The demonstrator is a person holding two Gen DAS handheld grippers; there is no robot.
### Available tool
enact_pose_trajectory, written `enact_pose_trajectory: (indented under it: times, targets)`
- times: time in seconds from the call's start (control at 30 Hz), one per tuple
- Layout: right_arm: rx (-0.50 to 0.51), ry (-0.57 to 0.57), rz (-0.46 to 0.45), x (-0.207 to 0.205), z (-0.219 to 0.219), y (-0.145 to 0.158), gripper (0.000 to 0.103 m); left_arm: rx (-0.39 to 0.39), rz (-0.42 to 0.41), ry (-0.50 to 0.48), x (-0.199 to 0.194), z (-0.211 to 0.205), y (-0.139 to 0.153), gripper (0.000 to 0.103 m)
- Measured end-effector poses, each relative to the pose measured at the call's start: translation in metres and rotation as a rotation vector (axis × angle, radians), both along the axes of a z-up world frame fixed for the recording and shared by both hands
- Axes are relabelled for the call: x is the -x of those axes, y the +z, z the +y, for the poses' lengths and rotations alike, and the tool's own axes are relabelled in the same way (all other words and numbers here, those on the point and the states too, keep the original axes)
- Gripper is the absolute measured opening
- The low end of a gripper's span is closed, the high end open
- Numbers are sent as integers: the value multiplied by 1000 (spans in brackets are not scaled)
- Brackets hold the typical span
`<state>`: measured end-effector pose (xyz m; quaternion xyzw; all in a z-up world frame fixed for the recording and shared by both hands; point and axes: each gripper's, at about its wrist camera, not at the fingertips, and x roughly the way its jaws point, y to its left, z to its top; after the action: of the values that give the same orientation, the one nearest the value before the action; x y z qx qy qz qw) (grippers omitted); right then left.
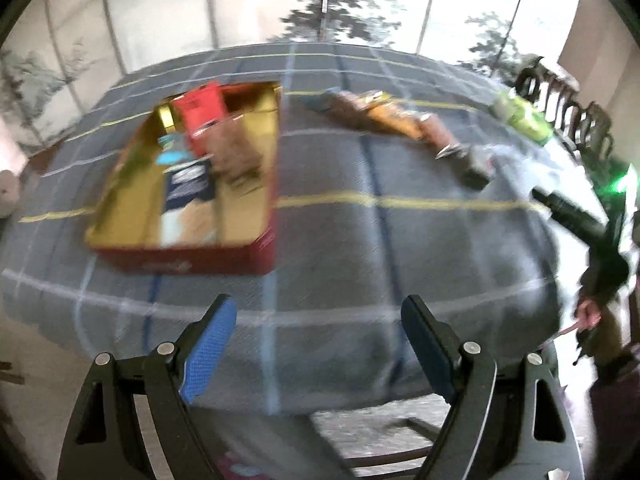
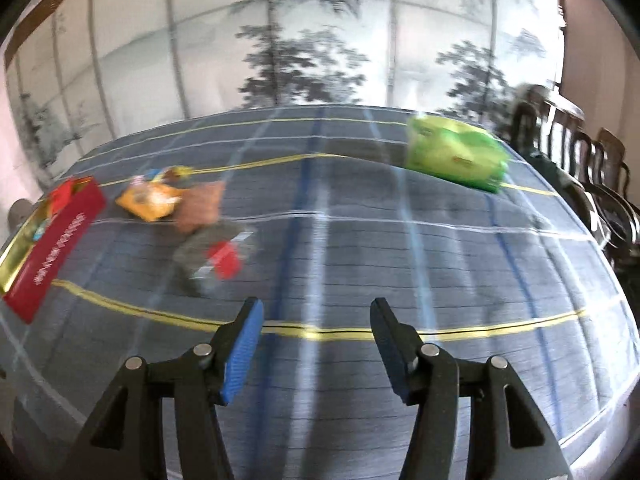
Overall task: Organize snacks
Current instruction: 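Reach the left tool to the orange wrapper pack and grasp it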
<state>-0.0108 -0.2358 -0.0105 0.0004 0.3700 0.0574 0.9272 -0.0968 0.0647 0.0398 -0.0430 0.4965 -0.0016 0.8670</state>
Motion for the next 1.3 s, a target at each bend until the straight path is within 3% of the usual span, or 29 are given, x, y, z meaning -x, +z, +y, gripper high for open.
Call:
enact_pose_trajectory:
  times: [0.27, 0.4, 0.6, 0.9, 0.97, 1.13, 1.2, 1.3]
  targets:
    - [-91, -16, 10, -4, -32, -20, 60, 218, 40, -7, -96, -24, 7, 85]
    - [-110, 25, -13, 4, -38, -27, 62, 400, 101, 104, -159, -18, -12, 84]
    - [-181, 56, -16, 7, -47, -27, 64, 494, 181, 250, -221, -15, -45, 84]
    - [-303, 76, -5, 5, -60, -28, 68, 472, 189, 353, -260, -21, -59, 83]
    - [-314, 78, -5, 5, -61, -28, 69, 512, 194, 392, -262, -20, -64, 72]
    - [-342, 82, -3, 4, -63, -29, 70, 552, 161, 469, -257, -14, -64, 72]
    - [-359, 81, -3, 4, -65, -29, 70, 532, 165, 473, -257, -16, -64, 67]
    - [-366, 80, -2, 3, -66, -29, 70, 507, 199, 459, -258, -21, -64, 49]
